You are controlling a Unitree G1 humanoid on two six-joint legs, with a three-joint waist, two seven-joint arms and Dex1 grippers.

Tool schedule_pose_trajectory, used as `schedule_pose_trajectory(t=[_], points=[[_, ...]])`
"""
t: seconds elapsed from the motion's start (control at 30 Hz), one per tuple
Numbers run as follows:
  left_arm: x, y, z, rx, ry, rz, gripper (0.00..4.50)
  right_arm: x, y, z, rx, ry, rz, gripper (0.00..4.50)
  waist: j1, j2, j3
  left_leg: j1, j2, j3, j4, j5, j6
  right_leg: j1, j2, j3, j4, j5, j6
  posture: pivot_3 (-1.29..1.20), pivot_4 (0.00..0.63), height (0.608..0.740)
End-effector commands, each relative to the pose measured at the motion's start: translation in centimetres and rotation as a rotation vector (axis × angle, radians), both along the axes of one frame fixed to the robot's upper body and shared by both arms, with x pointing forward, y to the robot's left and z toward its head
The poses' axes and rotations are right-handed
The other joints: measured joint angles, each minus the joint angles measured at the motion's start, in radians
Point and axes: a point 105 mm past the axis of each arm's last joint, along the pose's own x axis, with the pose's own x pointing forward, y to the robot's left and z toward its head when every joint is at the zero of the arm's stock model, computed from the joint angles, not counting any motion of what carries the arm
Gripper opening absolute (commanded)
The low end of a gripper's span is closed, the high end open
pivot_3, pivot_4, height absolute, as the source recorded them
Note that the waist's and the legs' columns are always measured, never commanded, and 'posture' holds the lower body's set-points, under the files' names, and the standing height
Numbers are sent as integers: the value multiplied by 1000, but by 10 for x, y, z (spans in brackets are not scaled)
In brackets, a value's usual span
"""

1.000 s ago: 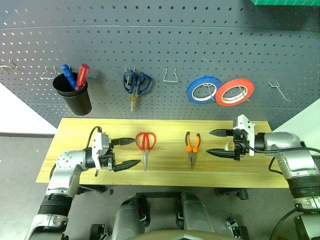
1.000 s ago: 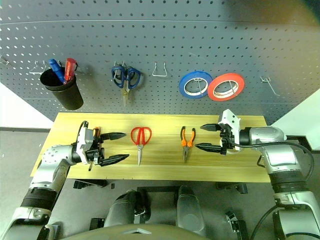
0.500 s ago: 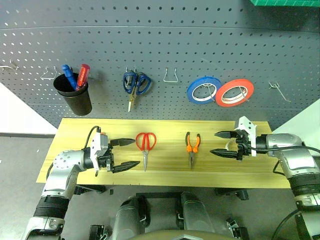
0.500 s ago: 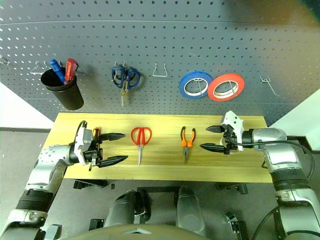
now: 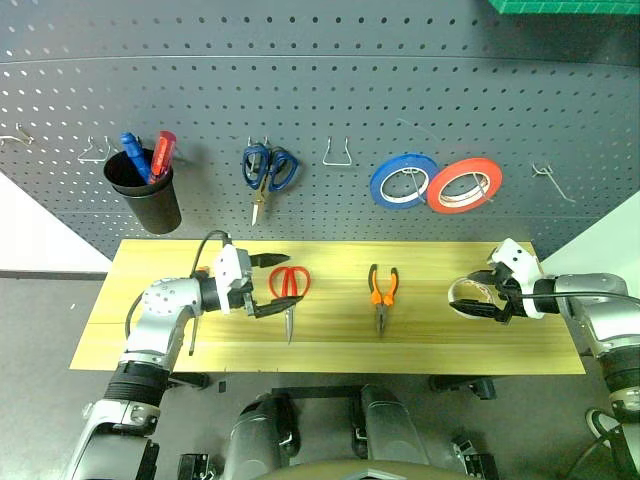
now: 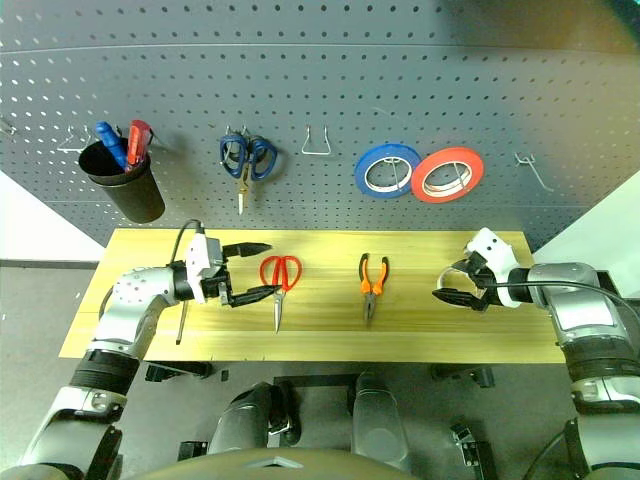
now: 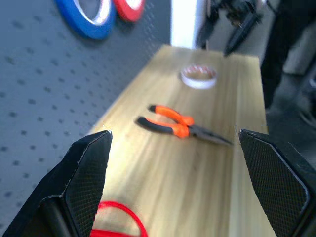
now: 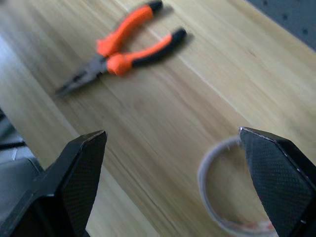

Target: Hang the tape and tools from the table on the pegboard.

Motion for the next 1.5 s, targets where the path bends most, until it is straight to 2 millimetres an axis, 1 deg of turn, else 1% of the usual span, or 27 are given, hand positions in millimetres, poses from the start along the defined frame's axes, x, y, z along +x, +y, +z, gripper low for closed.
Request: schedule_pose_trajectory(t=[0.03,0.2,0.33,0.4,0.47,0.6,0.77,0.9,1.1,1.23,1.33,1.47,1.5], points=[[8,-17,14,3,-15,-45,4318,9,-3,5,-69,-4,-36,4500,2,0,0,0,0,0,0,0,0,0,0,0,0,0,0,-175,174,734],[19,-32,18,63,8,-47,4318,9,1,0,-73,31,-63,4500,3,-1,2,0,0,0,0,0,0,0,0,0,0,0,0,-188,210,734],[19,-41,18,115,20,-86,4318,7,4,1,-62,54,-78,4500,-1,-1,17,0,0,0,-1,0,0,0,-1,0,0,0,0,-195,255,734],[18,-46,15,146,11,-108,4318,5,2,-2,-75,65,-100,4500,-2,-1,28,0,1,0,0,0,0,0,-1,1,0,0,-1,-206,277,734],[19,-54,14,159,17,-122,4318,4,-3,-9,-99,75,-125,4500,-2,-2,38,0,1,0,0,0,0,0,-2,1,0,0,-1,-214,286,734],[28,-69,14,165,15,-104,4318,3,-9,-20,-126,83,-164,4500,-1,-3,59,0,1,0,0,0,1,-1,-3,1,0,0,-1,-235,311,734],[34,-84,10,176,11,-92,4318,7,-7,-27,-142,84,-192,4500,-7,-3,79,0,1,0,0,0,1,-1,-3,2,0,0,-1,-245,330,734],[31,-88,5,194,12,-99,4318,9,-5,-32,-161,98,-193,4500,-26,-2,98,0,1,0,-1,0,1,-1,-3,2,0,0,-1,-237,342,734],[27,-87,5,181,31,-88,4318,15,4,-39,-168,95,-169,4500,-27,-2,111,0,1,0,-1,0,1,-1,-2,2,0,0,0,-213,348,734],[23,-81,4,182,46,-77,4318,23,8,-42,-195,68,-154,4500,-24,-3,113,0,1,1,-1,0,1,-1,-2,2,0,0,0,-196,347,734],[21,-79,5,185,51,-73,4361,26,4,-44,-226,73,-161,3919,-23,-4,114,0,1,1,-1,0,1,-1,-3,2,0,0,0,-185,343,734],[20,-77,6,192,51,-65,4361,28,2,-44,-244,84,-154,2633,-22,-5,114,0,1,0,-1,0,0,-1,-3,2,0,0,0,-181,337,734],[21,-78,6,192,51,-64,4361,29,2,-44,-245,87,-150,2226,-22,-5,114,0,1,0,-1,1,0,-1,-3,2,0,0,0,-179,334,734]])
